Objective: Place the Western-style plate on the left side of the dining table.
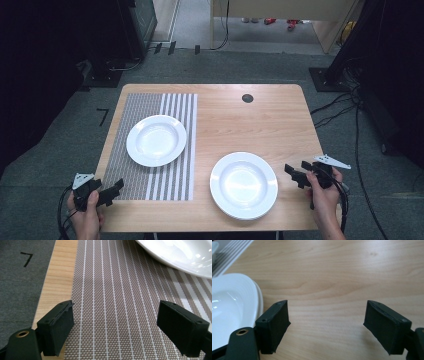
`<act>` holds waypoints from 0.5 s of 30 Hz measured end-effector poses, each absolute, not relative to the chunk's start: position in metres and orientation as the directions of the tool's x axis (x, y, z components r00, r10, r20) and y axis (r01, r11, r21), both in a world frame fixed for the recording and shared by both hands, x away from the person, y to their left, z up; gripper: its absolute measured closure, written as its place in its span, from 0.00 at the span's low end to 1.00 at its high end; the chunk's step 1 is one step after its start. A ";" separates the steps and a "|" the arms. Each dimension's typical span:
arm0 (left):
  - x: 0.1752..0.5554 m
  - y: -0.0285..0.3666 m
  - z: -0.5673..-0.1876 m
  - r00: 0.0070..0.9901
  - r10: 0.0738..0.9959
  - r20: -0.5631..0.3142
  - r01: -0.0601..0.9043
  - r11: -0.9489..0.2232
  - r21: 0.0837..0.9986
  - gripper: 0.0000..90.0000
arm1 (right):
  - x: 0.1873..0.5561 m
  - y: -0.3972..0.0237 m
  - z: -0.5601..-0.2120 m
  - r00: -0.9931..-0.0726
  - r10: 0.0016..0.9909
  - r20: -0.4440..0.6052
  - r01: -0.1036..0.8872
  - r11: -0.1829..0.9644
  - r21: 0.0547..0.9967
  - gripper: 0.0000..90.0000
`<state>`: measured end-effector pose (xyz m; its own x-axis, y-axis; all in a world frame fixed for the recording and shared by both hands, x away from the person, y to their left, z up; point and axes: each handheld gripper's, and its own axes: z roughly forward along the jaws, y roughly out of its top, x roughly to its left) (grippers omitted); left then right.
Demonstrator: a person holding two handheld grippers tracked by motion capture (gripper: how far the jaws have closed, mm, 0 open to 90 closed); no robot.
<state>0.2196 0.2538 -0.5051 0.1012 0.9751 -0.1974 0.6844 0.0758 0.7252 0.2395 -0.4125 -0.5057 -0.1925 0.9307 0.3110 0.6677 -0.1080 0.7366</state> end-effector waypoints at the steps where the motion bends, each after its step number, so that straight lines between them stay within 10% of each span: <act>1: 0.219 0.254 -0.506 0.102 0.976 -0.192 0.685 0.071 0.725 0.16 | 0.236 -0.416 -0.509 -0.182 0.935 0.304 0.674 -0.106 0.731 0.22; 15: 0.207 0.269 -0.512 0.111 0.982 -0.155 0.689 0.036 0.724 0.16 | 0.207 -0.446 -0.519 -0.127 0.956 0.265 0.683 -0.109 0.722 0.21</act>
